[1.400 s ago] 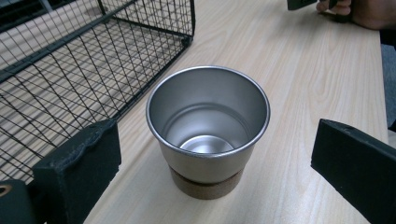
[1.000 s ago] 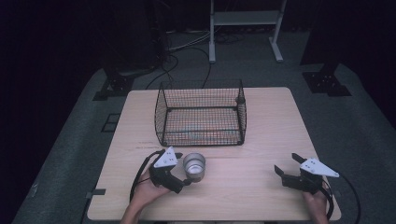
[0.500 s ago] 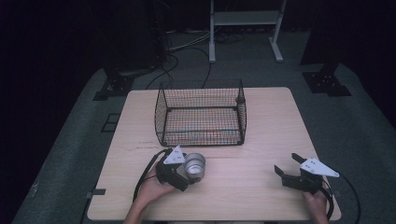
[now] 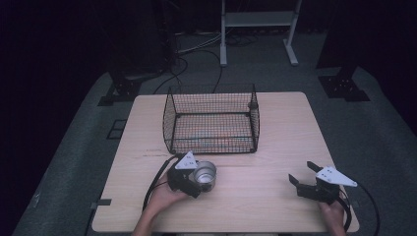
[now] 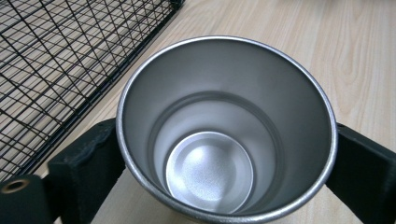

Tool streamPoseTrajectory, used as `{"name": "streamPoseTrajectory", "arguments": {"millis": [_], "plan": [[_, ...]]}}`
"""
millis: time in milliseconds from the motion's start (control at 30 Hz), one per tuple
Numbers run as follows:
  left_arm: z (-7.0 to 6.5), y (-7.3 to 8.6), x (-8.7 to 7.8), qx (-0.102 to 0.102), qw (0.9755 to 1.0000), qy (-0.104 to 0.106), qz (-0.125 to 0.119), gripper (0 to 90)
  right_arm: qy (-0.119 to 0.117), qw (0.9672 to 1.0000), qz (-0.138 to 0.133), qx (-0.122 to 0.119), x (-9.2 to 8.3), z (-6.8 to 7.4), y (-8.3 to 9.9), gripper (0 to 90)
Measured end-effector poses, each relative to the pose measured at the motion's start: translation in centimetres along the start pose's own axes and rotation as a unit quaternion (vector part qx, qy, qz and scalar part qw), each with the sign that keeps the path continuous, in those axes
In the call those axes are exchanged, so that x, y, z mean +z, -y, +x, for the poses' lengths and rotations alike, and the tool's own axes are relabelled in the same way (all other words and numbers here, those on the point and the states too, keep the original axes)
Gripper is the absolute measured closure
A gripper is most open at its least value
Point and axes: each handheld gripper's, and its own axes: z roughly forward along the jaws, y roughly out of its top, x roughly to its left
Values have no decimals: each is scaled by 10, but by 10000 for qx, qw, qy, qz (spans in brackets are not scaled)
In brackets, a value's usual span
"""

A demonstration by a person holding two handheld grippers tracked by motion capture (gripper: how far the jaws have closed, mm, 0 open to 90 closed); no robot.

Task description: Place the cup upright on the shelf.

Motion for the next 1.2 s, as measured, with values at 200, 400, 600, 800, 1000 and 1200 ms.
{"name": "streamPoseTrajectory", "arguments": {"millis": [200, 400, 600, 800, 1000, 1200], "plan": [[1, 1, 3, 32, 9999, 100, 32, 133, 1, 10000, -1, -5, 0, 0, 0, 135], [1, 0, 3, 75, 9999, 90, 11, 175, 1, 10000, -2, -1, 0, 0, 0, 135], [2, -7, 3, 121, 9998, 126, 138, 177, -5, 10000, -10, 2, 0, 0, 0, 135], [1, -15, 1, 148, 9998, 152, 28, 177, -10, 10000, -12, 17, 0, 0, 0, 135], [1, -26, -5, 206, 9995, 210, -79, 177, -14, 10000, -9, 25, 0, 0, 0, 135], [3, -35, -8, 246, 9994, 243, -34, 177, -3, 10000, -10, 40, 0, 0, 0, 135]]}}
